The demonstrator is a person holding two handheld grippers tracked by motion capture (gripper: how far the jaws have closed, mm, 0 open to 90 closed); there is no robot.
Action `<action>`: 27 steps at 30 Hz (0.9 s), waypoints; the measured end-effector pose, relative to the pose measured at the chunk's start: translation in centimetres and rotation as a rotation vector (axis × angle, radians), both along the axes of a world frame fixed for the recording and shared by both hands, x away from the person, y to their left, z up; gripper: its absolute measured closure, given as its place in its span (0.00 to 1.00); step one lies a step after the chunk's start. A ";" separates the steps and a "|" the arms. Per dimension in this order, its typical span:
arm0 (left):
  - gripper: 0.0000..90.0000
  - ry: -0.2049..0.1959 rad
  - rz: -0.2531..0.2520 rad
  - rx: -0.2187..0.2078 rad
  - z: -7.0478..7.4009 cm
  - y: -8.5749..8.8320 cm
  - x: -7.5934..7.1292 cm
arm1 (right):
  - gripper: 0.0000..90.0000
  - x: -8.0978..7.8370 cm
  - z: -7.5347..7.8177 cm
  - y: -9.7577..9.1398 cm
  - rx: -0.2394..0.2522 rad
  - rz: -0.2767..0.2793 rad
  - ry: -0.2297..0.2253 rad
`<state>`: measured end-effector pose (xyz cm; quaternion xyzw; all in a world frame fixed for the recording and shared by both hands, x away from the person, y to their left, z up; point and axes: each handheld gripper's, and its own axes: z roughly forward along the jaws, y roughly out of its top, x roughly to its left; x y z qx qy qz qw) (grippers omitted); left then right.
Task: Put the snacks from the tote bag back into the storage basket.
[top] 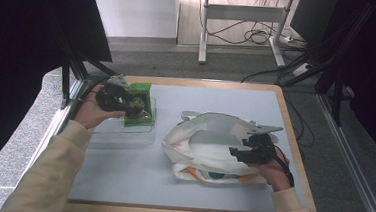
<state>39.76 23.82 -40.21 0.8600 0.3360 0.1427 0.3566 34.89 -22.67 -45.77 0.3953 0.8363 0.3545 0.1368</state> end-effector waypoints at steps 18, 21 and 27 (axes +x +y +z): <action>0.38 -0.045 0.052 -0.128 -4.3 -1.3 -7.9 | 0.39 -0.3 0.4 0.3 0.010 0.020 -0.023; 0.39 -0.047 0.057 -0.129 -4.7 -1.6 -8.5 | 0.39 -0.3 0.3 0.2 0.008 0.023 -0.022; 0.38 -0.020 0.058 -0.137 -6.1 -2.3 -9.4 | 0.39 -0.4 0.3 0.2 0.010 0.028 -0.022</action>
